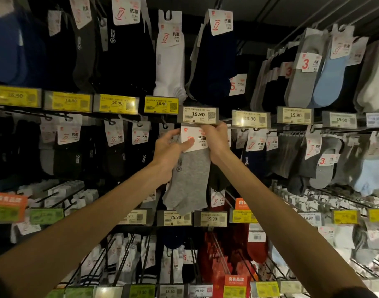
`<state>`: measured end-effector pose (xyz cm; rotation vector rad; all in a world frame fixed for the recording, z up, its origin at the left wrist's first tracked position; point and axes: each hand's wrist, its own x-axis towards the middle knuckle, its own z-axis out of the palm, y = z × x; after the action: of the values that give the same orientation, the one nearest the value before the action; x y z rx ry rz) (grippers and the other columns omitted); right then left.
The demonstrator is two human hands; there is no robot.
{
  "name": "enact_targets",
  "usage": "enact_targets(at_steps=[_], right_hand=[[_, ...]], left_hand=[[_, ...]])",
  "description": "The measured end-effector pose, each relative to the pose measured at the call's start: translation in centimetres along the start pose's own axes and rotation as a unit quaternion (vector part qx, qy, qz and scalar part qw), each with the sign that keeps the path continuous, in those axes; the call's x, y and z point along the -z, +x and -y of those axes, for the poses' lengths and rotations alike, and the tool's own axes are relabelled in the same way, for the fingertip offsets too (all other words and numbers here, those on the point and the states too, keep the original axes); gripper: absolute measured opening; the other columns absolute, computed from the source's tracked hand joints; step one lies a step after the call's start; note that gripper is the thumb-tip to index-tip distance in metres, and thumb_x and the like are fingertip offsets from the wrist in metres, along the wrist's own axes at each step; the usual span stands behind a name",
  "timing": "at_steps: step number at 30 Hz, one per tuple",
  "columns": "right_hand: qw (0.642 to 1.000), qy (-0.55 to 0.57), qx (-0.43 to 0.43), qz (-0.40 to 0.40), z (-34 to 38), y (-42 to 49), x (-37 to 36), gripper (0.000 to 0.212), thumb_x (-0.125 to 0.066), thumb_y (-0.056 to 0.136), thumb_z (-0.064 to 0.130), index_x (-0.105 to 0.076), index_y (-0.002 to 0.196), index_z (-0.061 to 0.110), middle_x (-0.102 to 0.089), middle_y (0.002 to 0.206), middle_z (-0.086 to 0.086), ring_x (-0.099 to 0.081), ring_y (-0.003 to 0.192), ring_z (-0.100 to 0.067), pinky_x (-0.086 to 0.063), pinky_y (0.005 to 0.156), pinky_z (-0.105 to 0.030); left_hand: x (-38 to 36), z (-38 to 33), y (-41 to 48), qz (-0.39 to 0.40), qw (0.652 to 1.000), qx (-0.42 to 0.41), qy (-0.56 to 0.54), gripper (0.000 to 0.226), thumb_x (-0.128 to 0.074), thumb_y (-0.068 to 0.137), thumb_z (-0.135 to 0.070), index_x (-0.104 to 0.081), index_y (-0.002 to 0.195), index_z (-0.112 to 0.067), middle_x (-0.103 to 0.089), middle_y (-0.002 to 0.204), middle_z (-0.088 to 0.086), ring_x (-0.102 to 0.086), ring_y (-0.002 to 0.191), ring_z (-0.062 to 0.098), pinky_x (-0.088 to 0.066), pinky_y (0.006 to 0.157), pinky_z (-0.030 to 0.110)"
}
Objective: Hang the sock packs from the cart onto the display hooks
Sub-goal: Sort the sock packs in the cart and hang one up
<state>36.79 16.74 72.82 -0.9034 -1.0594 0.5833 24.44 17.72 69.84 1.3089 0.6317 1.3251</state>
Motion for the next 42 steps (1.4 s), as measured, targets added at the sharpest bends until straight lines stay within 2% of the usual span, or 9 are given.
enact_targets(at_steps=[7, 14, 19, 22, 27, 32, 38, 41, 42], right_hand=[[1.0, 0.005, 0.006, 0.001, -0.7, 0.8, 0.3, 0.025, -0.054, 0.094, 0.002, -0.066, 0.091, 0.024, -0.073, 0.081, 0.005, -0.07, 0.073, -0.012, -0.055, 0.065, -0.029], [0.999, 0.026, -0.027, 0.036, -1.1, 1.2, 0.8, 0.021, -0.055, 0.094, 0.004, -0.067, 0.106, 0.017, -0.074, 0.089, -0.001, -0.071, 0.08, -0.017, -0.057, 0.071, -0.033], [0.993, -0.083, 0.074, 0.036, -3.1, 0.5, 1.0, 0.033, -0.051, 0.099, 0.013, -0.049, 0.133, 0.015, -0.063, 0.121, 0.004, -0.062, 0.11, -0.01, -0.053, 0.087, -0.023], [0.986, -0.099, 0.1, 0.088, -4.7, -0.3, 1.8, 0.039, -0.05, 0.101, 0.016, -0.04, 0.138, 0.024, -0.061, 0.126, 0.01, -0.06, 0.117, -0.009, -0.05, 0.099, -0.03], [0.974, -0.156, 0.143, 0.073, -5.6, 0.5, 2.3, 0.042, -0.051, 0.101, 0.017, -0.043, 0.142, 0.015, -0.062, 0.127, 0.004, -0.062, 0.114, -0.008, -0.052, 0.098, -0.036], [0.948, -0.232, 0.21, 0.061, -6.8, 0.6, 2.1, 0.05, -0.051, 0.102, 0.021, -0.033, 0.147, 0.016, -0.057, 0.123, 0.022, -0.057, 0.112, 0.007, -0.048, 0.092, -0.018], [0.896, -0.385, 0.207, 0.082, -8.2, 1.1, 2.0, 0.077, -0.05, 0.1, 0.035, 0.001, 0.157, 0.021, -0.038, 0.138, -0.011, -0.046, 0.117, -0.017, -0.044, 0.095, -0.029], [0.867, -0.456, 0.176, 0.098, -8.1, 2.0, 2.0, 0.078, -0.047, 0.101, 0.036, 0.006, 0.156, 0.021, -0.013, 0.154, -0.017, -0.029, 0.134, -0.031, -0.04, 0.103, -0.04], [0.853, -0.482, 0.174, 0.097, -8.3, 2.5, 2.0, 0.079, -0.048, 0.101, 0.035, 0.006, 0.156, 0.021, -0.005, 0.156, -0.018, -0.024, 0.139, -0.037, -0.04, 0.104, -0.043]], left_hand=[[-0.2, -0.1, 0.1, 0.009, 1.0, -0.011, 0.027, 0.046, -0.074, 0.086, -0.009, -0.059, 0.129, -0.015, -0.072, 0.112, 0.005, -0.072, 0.096, 0.018, -0.06, 0.079, 0.035], [-0.2, 0.3, 0.2, 0.007, 1.0, -0.011, 0.021, 0.046, -0.074, 0.086, -0.01, -0.058, 0.129, -0.016, -0.072, 0.109, 0.006, -0.071, 0.094, 0.017, -0.06, 0.077, 0.033], [-0.4, 1.1, 0.7, -0.021, 1.0, -0.014, 0.014, 0.042, -0.072, 0.087, -0.006, -0.057, 0.124, -0.02, -0.07, 0.1, 0.002, -0.07, 0.09, 0.017, -0.06, 0.071, 0.033], [-0.2, 2.1, 1.4, -0.023, 0.999, -0.031, 0.038, 0.043, -0.07, 0.089, -0.006, -0.057, 0.126, -0.021, -0.069, 0.11, 0.004, -0.07, 0.095, 0.017, -0.06, 0.077, 0.035], [0.1, 4.1, 2.1, -0.003, 0.985, -0.1, 0.143, 0.057, -0.064, 0.092, -0.006, -0.043, 0.136, -0.035, -0.061, 0.13, -0.002, -0.061, 0.115, 0.013, -0.055, 0.095, 0.037], [0.9, 4.9, 2.8, 0.031, 0.975, -0.109, 0.189, 0.067, -0.057, 0.095, -0.002, -0.034, 0.146, -0.039, -0.058, 0.136, -0.003, -0.057, 0.122, 0.011, -0.051, 0.099, 0.031], [1.3, 5.3, 4.8, 0.042, 0.949, -0.131, 0.283, 0.06, -0.052, 0.101, -0.015, -0.029, 0.151, -0.039, -0.049, 0.146, -0.008, -0.047, 0.133, 0.012, -0.042, 0.109, 0.031], [1.5, 5.7, 6.0, 0.041, 0.926, -0.126, 0.353, 0.063, -0.047, 0.102, -0.015, -0.02, 0.155, -0.038, -0.053, 0.141, -0.003, -0.057, 0.119, 0.015, -0.048, 0.088, 0.017], [1.4, 5.8, 6.2, 0.045, 0.914, -0.129, 0.381, 0.067, -0.046, 0.102, -0.015, -0.015, 0.156, -0.039, -0.054, 0.14, 0.0, -0.059, 0.114, 0.018, -0.051, 0.085, 0.02]])
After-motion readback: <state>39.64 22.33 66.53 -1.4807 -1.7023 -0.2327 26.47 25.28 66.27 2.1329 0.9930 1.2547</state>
